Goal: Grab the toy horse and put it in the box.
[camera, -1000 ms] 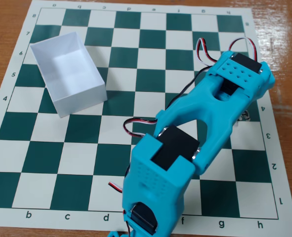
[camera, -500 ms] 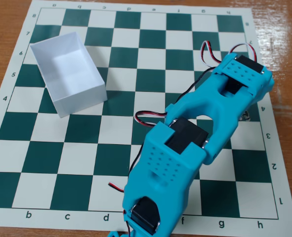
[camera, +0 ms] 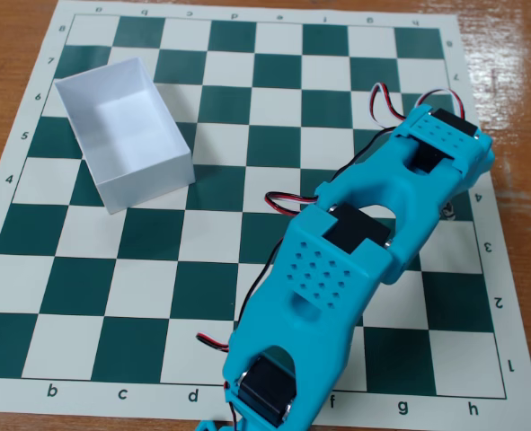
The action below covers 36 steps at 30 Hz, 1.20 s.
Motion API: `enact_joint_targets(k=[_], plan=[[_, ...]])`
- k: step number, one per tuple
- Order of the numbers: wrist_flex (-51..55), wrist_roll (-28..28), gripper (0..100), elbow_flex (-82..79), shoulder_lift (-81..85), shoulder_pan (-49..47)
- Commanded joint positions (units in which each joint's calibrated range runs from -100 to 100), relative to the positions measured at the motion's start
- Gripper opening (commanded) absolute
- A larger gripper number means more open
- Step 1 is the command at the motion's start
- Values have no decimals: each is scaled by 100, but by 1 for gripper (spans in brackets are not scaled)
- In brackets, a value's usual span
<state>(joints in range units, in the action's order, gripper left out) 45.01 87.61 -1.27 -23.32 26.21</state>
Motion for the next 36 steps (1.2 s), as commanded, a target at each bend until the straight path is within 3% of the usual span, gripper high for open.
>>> enact_joint_targets(k=[1,9,12,26,36], plan=[[-115,27,24,341,-66,-14],[-165,27,13,314,-119,-79],[-174,3,0,204,-13,-136],[-182,18,0,-397,535,-293],[-99,-95,0,-1680,2252,-843]])
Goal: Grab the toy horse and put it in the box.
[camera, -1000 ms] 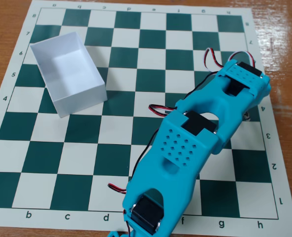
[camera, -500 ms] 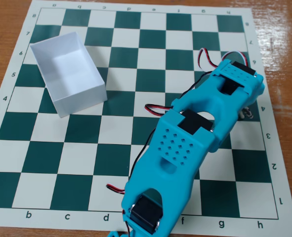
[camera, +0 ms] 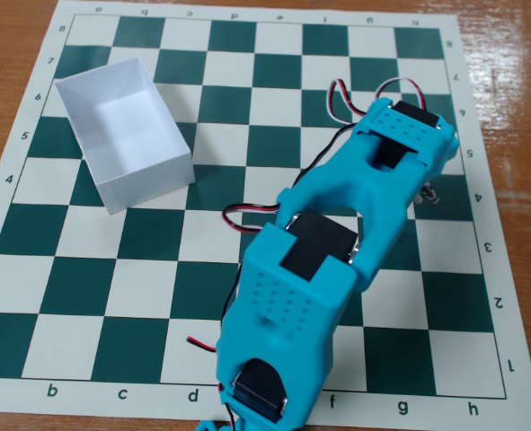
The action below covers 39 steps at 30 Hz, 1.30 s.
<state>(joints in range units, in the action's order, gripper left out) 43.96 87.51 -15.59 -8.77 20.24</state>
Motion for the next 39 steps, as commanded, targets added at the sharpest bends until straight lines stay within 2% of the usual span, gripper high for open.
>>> enact_joint_targets(k=[1,9,15,28,34,39], plan=[[15,-128,0,-411,1018,-352],[98,-622,0,-1422,2593,-1431],[64,-983,0,-1477,3098,-2202],[-185,-1955,0,599,2045,-3710],[-733,-2458,0,553,1788,-4267],[-1248,-2595,0,226,1399,-4581]])
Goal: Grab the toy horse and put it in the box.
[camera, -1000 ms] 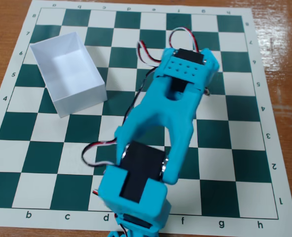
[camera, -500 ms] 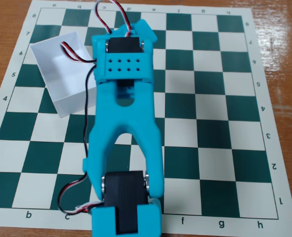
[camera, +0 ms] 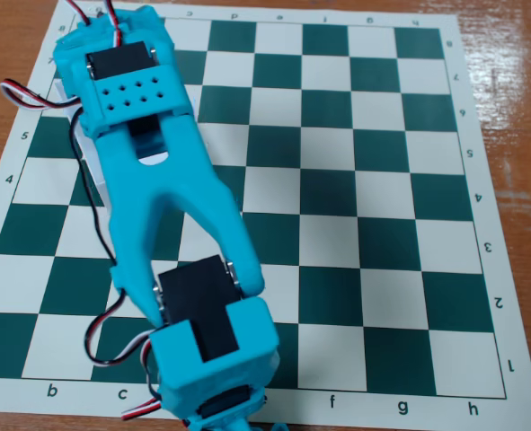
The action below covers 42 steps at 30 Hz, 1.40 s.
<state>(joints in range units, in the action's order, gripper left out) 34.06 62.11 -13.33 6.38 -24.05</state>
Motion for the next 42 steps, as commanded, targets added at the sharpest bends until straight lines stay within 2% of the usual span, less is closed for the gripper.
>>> enact_joint_targets(k=[1,6,10,16,20,26,35,42], plan=[[-375,-84,0,-19,-258,-188],[-1263,-94,0,-10,-1081,-217],[-1479,-128,0,300,-1700,-202],[-1446,-226,0,445,-2090,-188],[-1214,-309,6,363,-2098,-188],[-815,-421,7,327,-2169,-131],[-790,-553,12,-174,-2214,12],[-757,-475,14,-301,-1709,233]])
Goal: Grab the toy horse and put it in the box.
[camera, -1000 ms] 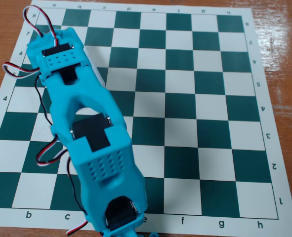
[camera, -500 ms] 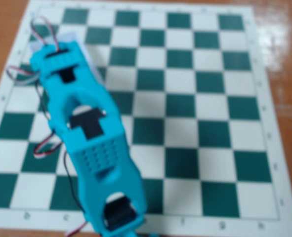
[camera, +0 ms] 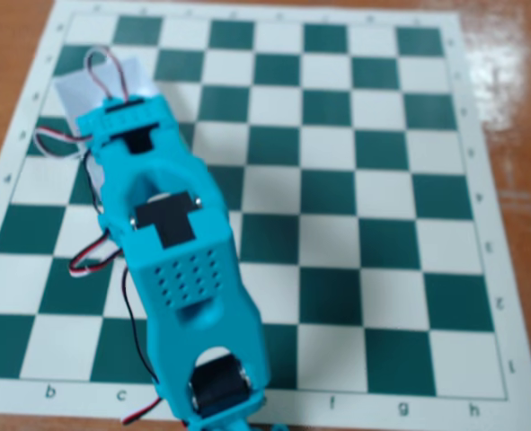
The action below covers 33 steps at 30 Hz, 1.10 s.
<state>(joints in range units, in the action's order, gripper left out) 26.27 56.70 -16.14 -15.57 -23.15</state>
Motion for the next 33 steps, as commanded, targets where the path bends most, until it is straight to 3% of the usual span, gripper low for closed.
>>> enact_joint_targets(k=[1,14,18,26,33], plan=[[23,86,14,-38,602,179],[23,193,14,-648,2230,344],[47,193,0,-1477,3080,501],[205,52,0,-3844,5380,815],[1011,-66,0,-5045,7203,1237]])
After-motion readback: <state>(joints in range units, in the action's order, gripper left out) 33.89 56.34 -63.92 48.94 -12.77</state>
